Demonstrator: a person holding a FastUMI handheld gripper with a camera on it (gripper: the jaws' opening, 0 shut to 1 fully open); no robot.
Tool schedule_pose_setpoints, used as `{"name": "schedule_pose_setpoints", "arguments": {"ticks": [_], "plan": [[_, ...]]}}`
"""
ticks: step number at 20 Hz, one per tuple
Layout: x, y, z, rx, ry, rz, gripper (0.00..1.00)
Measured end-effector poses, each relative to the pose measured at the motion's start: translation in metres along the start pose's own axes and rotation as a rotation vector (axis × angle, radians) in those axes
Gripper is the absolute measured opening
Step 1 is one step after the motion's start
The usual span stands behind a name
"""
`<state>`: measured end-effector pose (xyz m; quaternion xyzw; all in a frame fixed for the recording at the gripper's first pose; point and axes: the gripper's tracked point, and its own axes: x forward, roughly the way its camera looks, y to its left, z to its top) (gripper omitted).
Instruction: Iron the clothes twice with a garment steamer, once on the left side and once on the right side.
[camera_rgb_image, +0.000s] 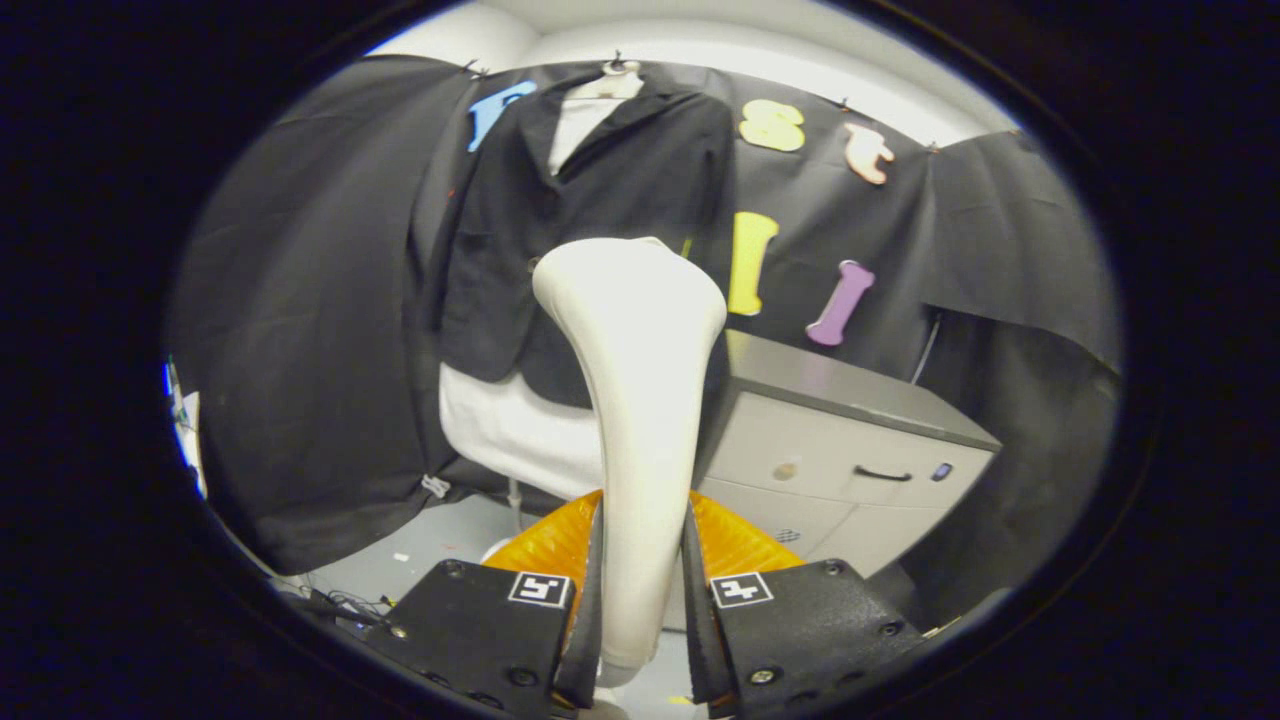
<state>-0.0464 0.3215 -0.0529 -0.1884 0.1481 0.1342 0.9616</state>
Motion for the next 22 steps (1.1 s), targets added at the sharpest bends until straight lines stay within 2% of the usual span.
{"name": "schedule_pose_setpoints", "arguments": {"ticks": [3,11,17,22], "plan": [[-0.029,-0.062,-0.005,0.032,-0.063,-0.074,0.38],[-0.062,-0.204,-0.032,0.073,-0.06,-0.093,0.38],[-0.071,-0.266,-0.037,0.102,-0.077,-0.103,0.38],[-0.093,-0.316,-0.067,0.23,-0.049,-0.226,0.38]]}}
